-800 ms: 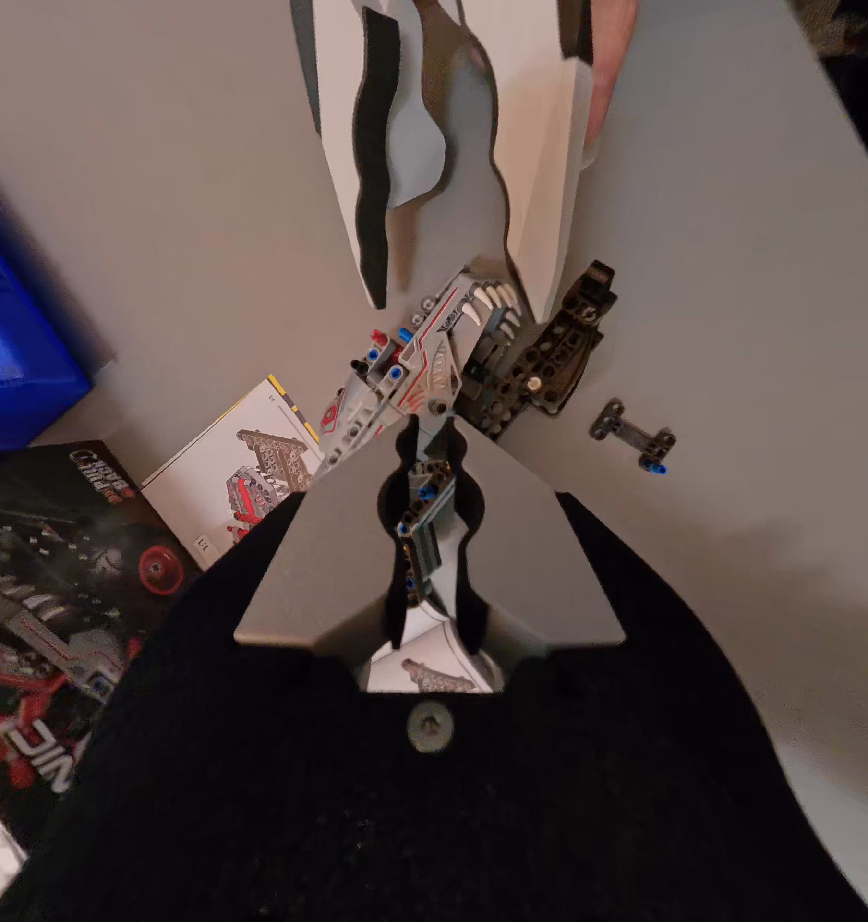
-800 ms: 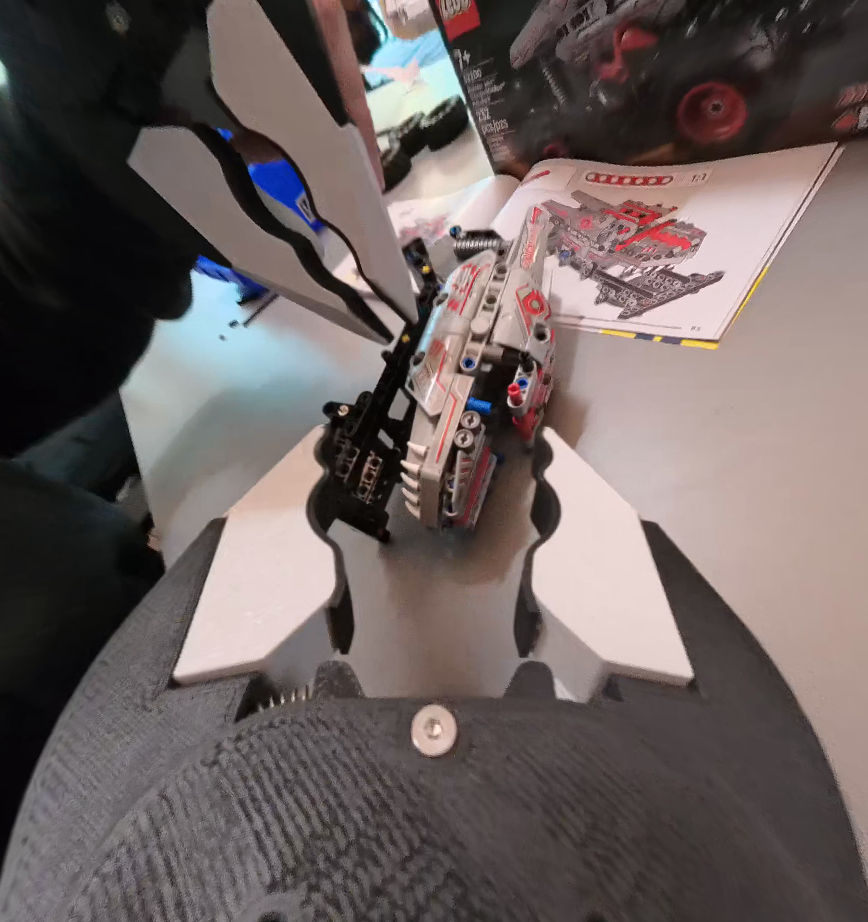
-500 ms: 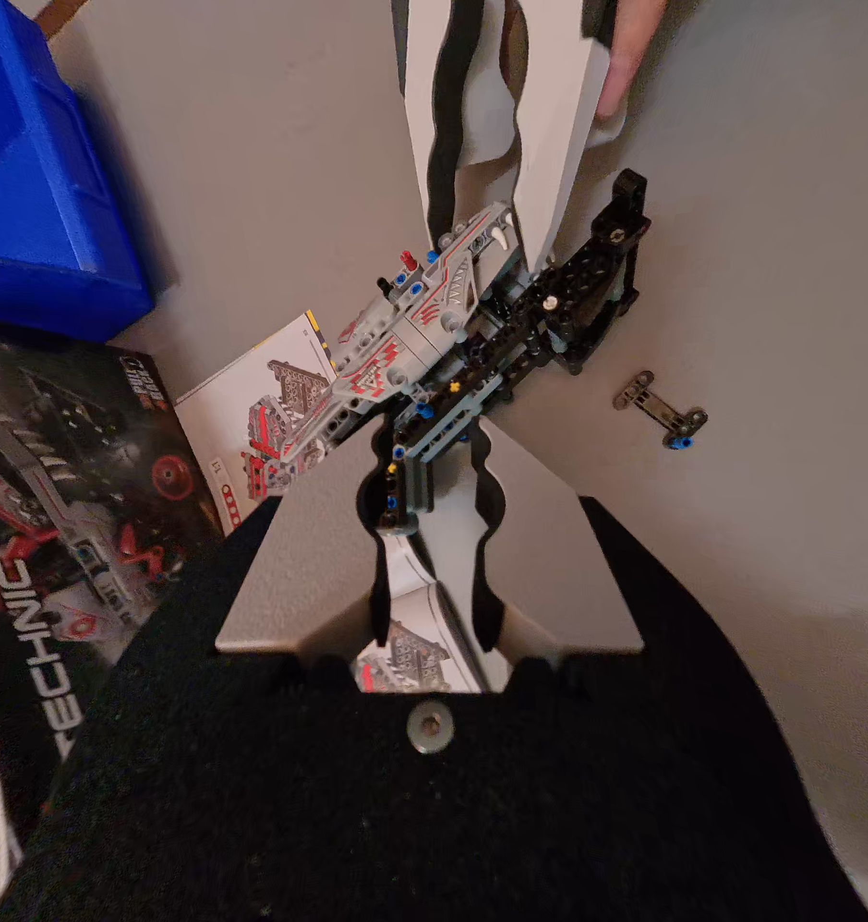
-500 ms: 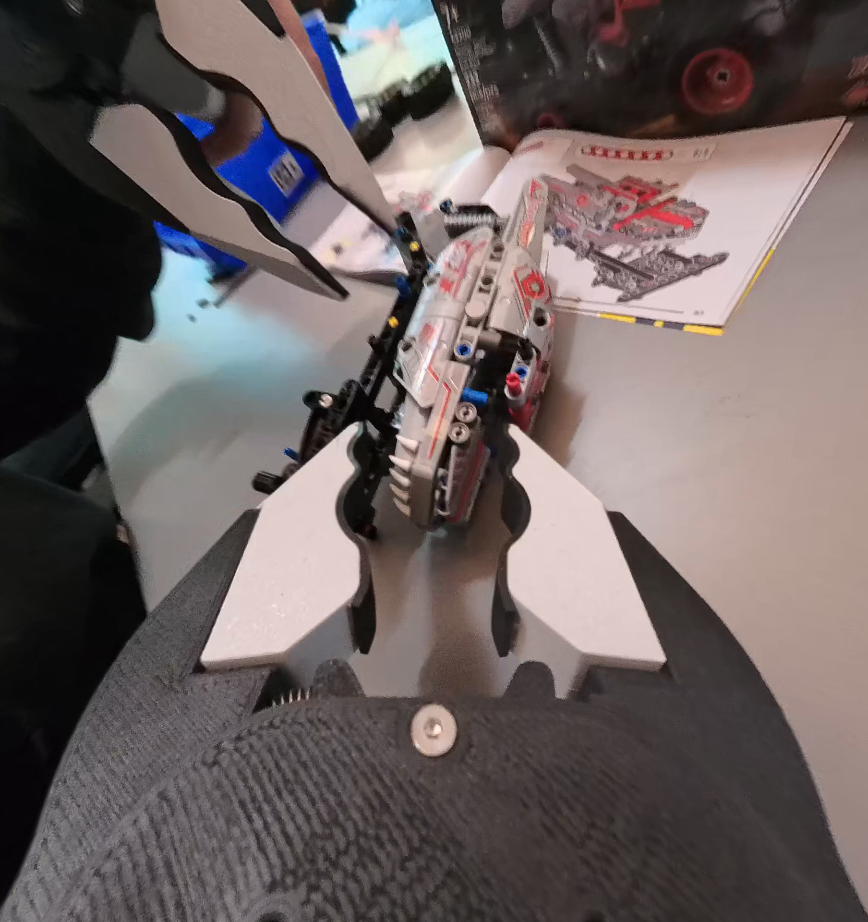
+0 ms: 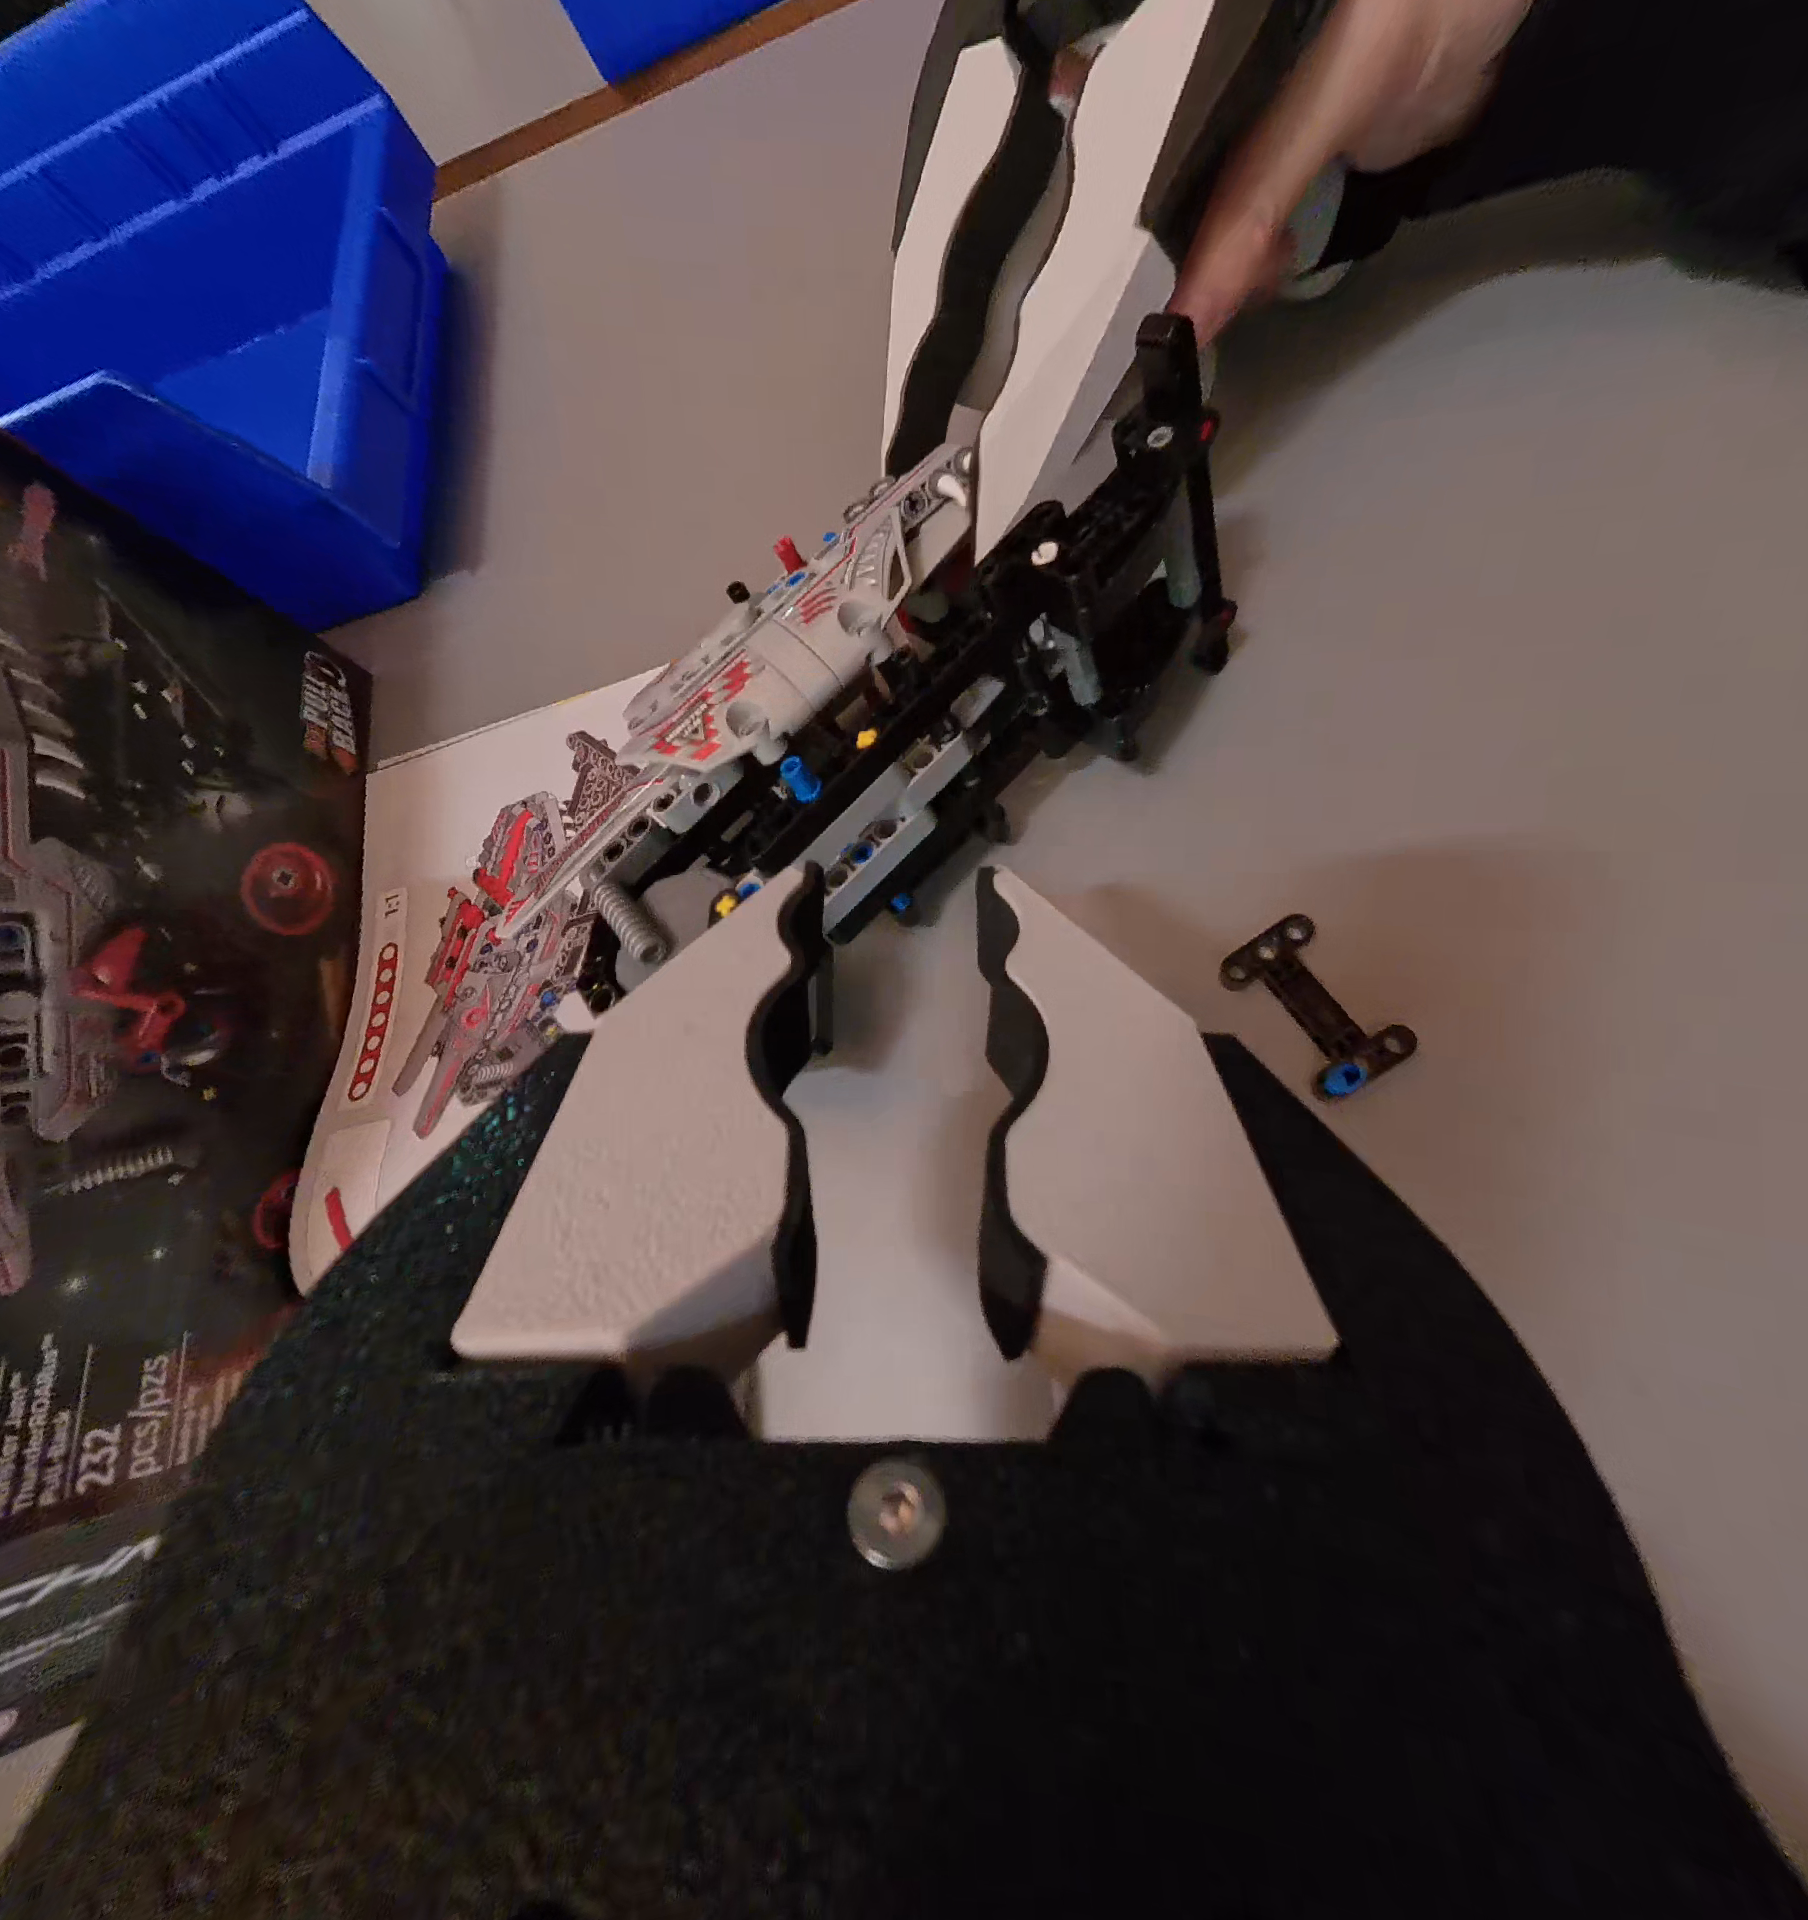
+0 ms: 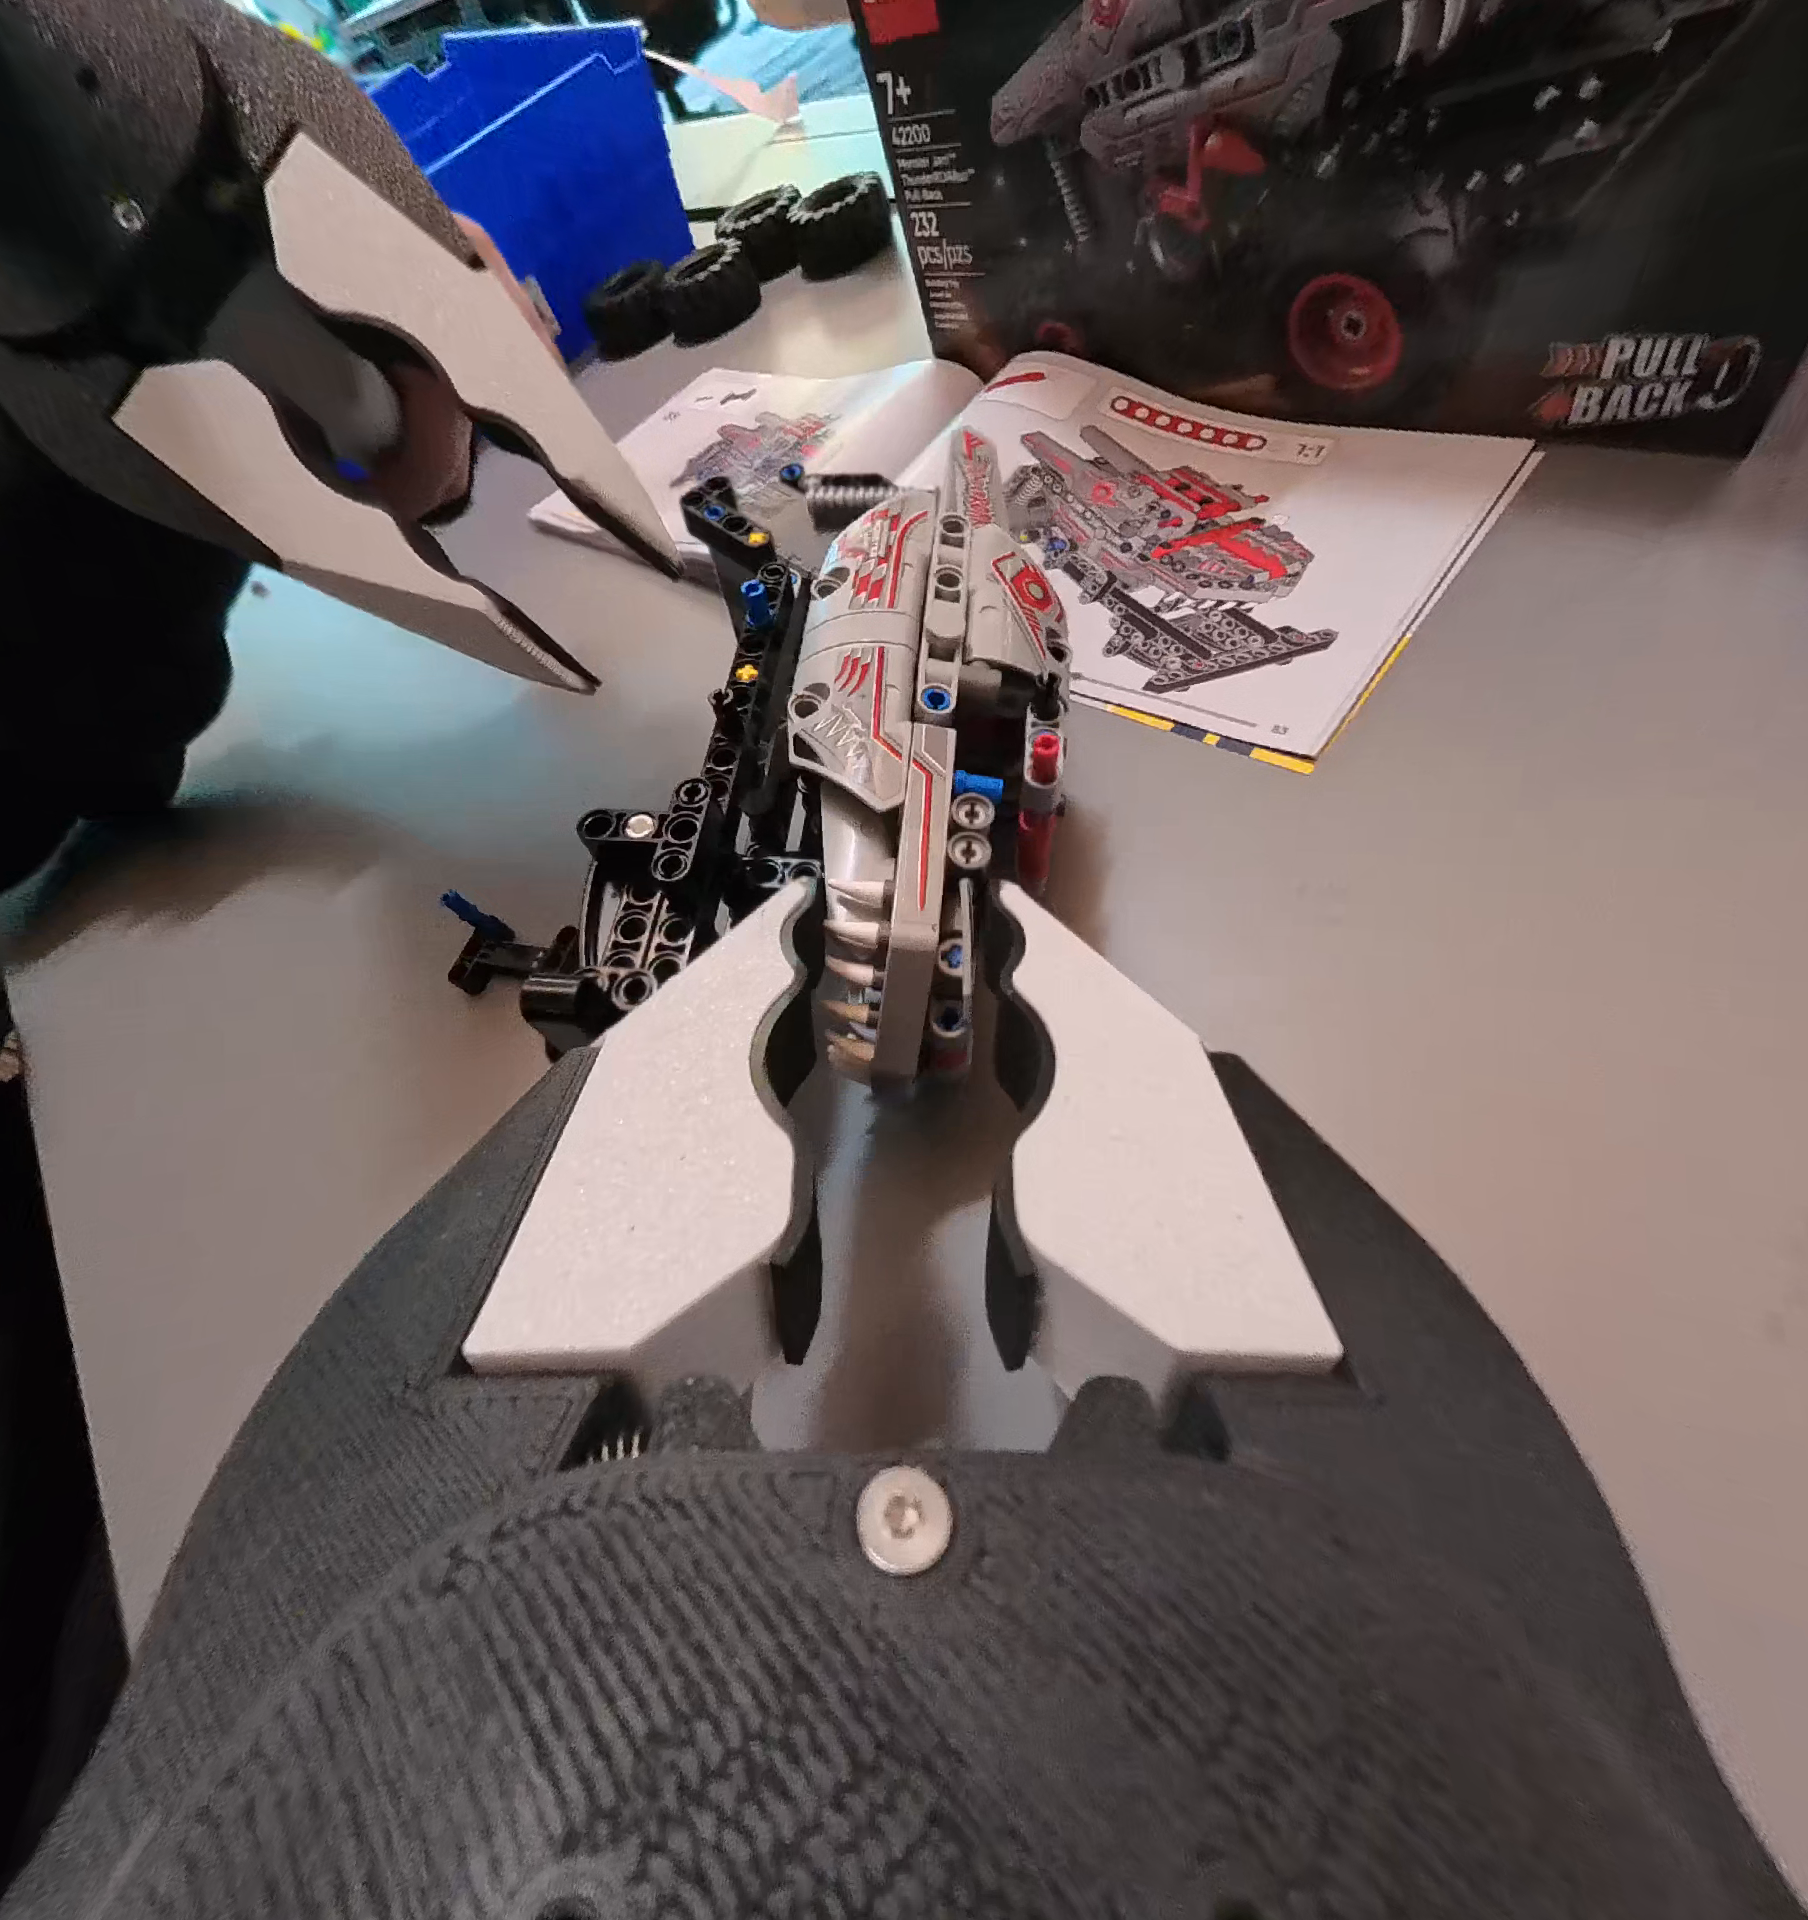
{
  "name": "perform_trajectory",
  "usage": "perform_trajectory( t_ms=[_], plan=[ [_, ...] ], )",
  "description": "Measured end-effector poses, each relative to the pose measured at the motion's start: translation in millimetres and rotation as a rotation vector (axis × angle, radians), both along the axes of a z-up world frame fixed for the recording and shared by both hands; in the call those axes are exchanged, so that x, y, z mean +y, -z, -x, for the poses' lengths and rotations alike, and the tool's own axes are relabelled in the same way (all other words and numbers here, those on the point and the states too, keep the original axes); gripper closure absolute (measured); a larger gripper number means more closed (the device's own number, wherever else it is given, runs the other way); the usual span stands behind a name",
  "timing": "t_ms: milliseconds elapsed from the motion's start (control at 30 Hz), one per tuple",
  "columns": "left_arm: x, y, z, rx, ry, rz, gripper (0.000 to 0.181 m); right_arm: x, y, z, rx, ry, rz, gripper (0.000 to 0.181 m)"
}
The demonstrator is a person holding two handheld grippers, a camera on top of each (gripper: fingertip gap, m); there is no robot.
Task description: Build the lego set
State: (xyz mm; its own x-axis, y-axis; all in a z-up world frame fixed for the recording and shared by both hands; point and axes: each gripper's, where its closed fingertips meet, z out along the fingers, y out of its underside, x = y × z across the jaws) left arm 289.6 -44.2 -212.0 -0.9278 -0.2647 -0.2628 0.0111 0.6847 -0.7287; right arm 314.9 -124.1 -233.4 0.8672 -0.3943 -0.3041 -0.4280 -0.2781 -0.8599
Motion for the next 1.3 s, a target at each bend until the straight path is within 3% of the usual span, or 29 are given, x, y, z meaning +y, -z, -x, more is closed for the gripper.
perform_trajectory(
  t_ms=[167,233,300,367,667,833,1000,1133,1300],
  plan=[
    [-2,2,-3,-0.070,0.001,-0.008,0.154,-4,-2,-6,-0.039,0.031,-0.004,0.149],
    [-5,-2,-6,-0.104,0.000,-0.012,0.154,-4,0,-8,-0.033,0.043,0.010,0.135],
    [-11,-7,-9,-0.142,0.005,0.016,0.151,-2,0,-9,-0.034,0.037,0.011,0.139],
    [-16,-10,-14,-0.197,0.000,0.032,0.133,0,-1,-8,-0.023,0.026,-0.002,0.152],
    [-31,29,-26,-0.510,0.100,-0.261,0.079,-2,-6,-20,0.311,0.112,-0.199,0.153],
    [-48,23,-36,-0.599,0.147,-0.266,0.080,-6,-4,-22,0.395,0.132,-0.281,0.153],
    [-54,19,-52,-0.694,0.223,-0.434,0.076,-7,-4,-22,0.404,0.107,-0.278,0.153],
    [-62,23,-49,-0.671,0.329,-0.503,0.103,-7,-6,-26,0.401,0.110,-0.276,0.153],
    [-60,20,-49,-0.595,0.258,-0.431,0.108,-11,-20,-18,0.348,0.036,-0.323,0.144]
  ],
)
